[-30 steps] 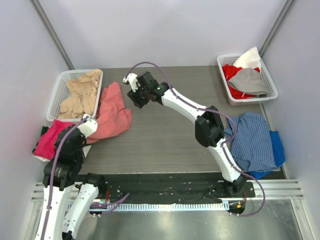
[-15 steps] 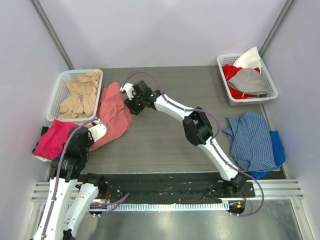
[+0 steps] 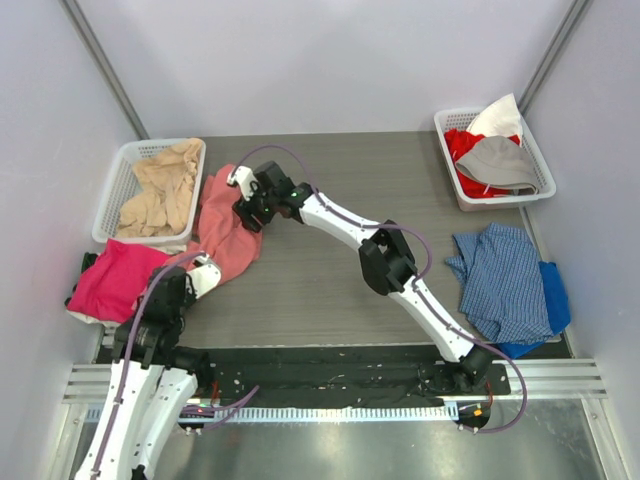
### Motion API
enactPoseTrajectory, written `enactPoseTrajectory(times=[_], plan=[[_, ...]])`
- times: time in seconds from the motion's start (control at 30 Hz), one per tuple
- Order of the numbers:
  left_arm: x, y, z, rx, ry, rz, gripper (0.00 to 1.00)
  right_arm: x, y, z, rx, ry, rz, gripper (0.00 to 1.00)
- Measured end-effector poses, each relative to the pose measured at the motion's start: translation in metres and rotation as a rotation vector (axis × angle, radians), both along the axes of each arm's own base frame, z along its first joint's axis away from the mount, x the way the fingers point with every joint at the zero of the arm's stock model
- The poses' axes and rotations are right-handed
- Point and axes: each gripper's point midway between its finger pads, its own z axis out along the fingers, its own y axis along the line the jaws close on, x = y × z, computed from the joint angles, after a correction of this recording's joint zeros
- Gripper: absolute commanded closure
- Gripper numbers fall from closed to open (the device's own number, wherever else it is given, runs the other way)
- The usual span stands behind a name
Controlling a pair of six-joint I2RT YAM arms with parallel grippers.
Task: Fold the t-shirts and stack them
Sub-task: Flatten the tshirt out
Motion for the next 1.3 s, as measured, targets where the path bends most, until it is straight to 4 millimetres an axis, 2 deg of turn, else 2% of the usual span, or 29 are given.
enactPoseTrajectory(times=[0.2,0.33,0.5,0.6,0.63,0.7,0.87,1.0,1.1,1.17,1.23,1.3], plan=[[0.002,0.000,-0.006,0.011,0.005,-0.009,1.00,-0.008,0.008,0.001,0.003,-0.003,0.018,0.42],[0.005,0.000,-0.004,0.008,-0.011,-0.009,1.00,-0.009,0.008,-0.001,-0.002,-0.010,0.025,0.63],[0.007,-0.001,-0.002,0.007,-0.023,-0.010,1.00,-0.012,0.005,-0.011,-0.024,0.002,0.026,0.73],[0.009,-0.001,0.000,0.007,-0.033,-0.012,1.00,-0.013,0.000,-0.022,-0.049,0.008,0.027,0.83],[0.010,-0.001,0.000,0.006,-0.036,-0.012,1.00,-0.013,-0.002,-0.026,-0.059,0.009,0.027,0.91],[0.011,-0.001,0.001,0.006,-0.042,-0.012,1.00,-0.014,-0.005,-0.033,-0.074,0.007,0.026,0.99],[0.016,-0.003,0.005,-0.004,-0.068,-0.010,1.00,-0.012,-0.009,-0.032,-0.083,-0.006,0.008,0.99],[0.026,-0.008,0.013,-0.047,-0.103,-0.002,1.00,-0.012,-0.029,-0.030,-0.143,-0.022,-0.050,0.99],[0.043,-0.017,0.033,-0.113,-0.159,0.009,1.00,-0.009,-0.052,-0.022,-0.215,-0.063,-0.119,0.99],[0.063,-0.026,0.055,-0.175,-0.208,0.016,1.00,-0.007,-0.076,-0.007,-0.278,-0.106,-0.177,0.99],[0.084,-0.037,0.078,-0.241,-0.248,0.022,1.00,-0.004,-0.100,0.021,-0.327,-0.173,-0.236,0.99],[0.108,-0.047,0.101,-0.300,-0.285,0.024,1.00,0.002,-0.122,0.063,-0.346,-0.254,-0.305,0.99]])
